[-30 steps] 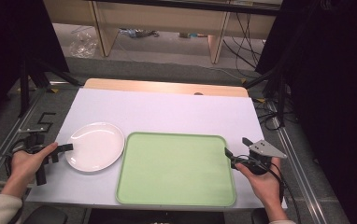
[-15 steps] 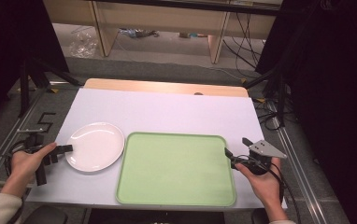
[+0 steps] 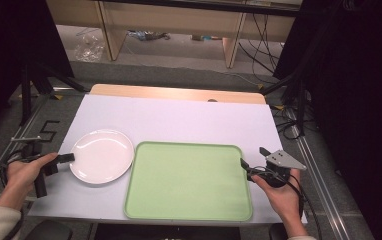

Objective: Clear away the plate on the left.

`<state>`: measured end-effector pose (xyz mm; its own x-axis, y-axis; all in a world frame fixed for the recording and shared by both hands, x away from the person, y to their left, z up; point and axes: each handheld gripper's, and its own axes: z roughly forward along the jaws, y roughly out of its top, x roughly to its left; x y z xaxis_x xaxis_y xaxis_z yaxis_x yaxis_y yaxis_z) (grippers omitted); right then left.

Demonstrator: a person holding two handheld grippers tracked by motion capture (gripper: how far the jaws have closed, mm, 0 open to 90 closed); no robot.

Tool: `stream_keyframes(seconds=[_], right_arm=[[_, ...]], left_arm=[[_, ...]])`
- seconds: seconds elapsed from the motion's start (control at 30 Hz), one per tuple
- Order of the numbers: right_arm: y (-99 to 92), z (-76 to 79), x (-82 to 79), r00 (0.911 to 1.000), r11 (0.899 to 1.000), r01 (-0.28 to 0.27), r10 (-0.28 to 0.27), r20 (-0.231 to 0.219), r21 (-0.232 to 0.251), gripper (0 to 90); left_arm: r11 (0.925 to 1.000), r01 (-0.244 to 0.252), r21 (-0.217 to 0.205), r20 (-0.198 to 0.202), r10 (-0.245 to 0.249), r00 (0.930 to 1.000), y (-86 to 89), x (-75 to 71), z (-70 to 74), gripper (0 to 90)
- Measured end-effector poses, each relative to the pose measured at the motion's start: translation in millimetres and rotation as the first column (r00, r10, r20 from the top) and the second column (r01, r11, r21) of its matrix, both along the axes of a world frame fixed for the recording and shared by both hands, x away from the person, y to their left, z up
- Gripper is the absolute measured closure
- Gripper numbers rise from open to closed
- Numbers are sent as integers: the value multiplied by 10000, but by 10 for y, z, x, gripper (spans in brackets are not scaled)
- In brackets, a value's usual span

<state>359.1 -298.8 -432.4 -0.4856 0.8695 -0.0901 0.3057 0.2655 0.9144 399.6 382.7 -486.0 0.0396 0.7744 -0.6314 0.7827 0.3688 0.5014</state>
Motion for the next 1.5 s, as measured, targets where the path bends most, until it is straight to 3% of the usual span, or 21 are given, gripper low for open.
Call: stream_keyframes(seconds=[0.07,0.27,0.4,0.5,0.57,0.67,0.77,1.0,1.1,1.13,1.2,1.27,1.33,1.37,1.4,1.43,1.5], right_arm=[[1,0,-1,10000,10000,-1,1,-5,2,212],[1,2,-3,10000,10000,5,-5,-19,-2,211],[2,2,-2,10000,10000,-1,1,-19,-12,211],[-10,13,-10,9999,10000,-15,13,-142,-94,212],[-5,0,5,9999,10000,8,-7,115,-48,211],[-10,13,-11,9999,9999,-19,17,-156,-101,212],[-10,13,-11,9999,10000,-14,13,-139,-94,211],[-7,4,-4,10000,10000,-16,16,-36,-17,212],[-11,12,-11,9999,9999,-20,18,-146,-101,212],[-7,4,-4,10000,10000,-22,22,-36,-24,212],[-7,4,-4,10000,10000,-19,19,-40,-23,212],[-4,0,-2,10000,10000,12,-12,13,1,212],[-5,0,-2,10000,10000,9,-9,13,-1,212],[-5,-1,-1,10000,10000,13,-13,11,1,212],[-4,0,-2,10000,10000,12,-12,13,7,212],[-5,0,-2,10000,10000,10,-10,14,0,212],[-5,0,-2,10000,10000,14,-14,10,4,212]], left_arm=[[9999,-59,-119,111,60,9999,2,-4,14,828],[9945,-54,-1043,454,102,9989,44,-40,73,866],[9945,-34,-1042,522,89,9986,44,-43,78,868],[9914,-62,-1304,617,144,9980,48,-48,80,873],[9904,-66,-1379,667,159,9976,48,-49,85,873],[9905,-99,-1371,657,191,9977,43,-51,93,873],[9895,-121,-1439,672,220,9975,44,-52,91,873],[9777,-266,-2082,660,412,9970,64,-57,57,868],[9764,-244,-2145,612,384,9974,71,-61,58,866],[9706,-242,-2396,834,454,9955,70,-61,41,865],[9705,-308,-2390,761,504,9958,75,-63,48,865],[9649,-332,-2606,897,584,9943,83,-68,43,865],[9658,-379,-2564,800,602,9950,91,-73,54,865],[9630,-388,-2668,913,653,9937,95,-75,49,865],[9552,-414,-2931,904,708,9934,92,-75,50,865],[9583,-465,-2821,752,704,9947,95,-79,62,866],[9573,-448,-2854,773,696,9946,96,-79,64,868]])
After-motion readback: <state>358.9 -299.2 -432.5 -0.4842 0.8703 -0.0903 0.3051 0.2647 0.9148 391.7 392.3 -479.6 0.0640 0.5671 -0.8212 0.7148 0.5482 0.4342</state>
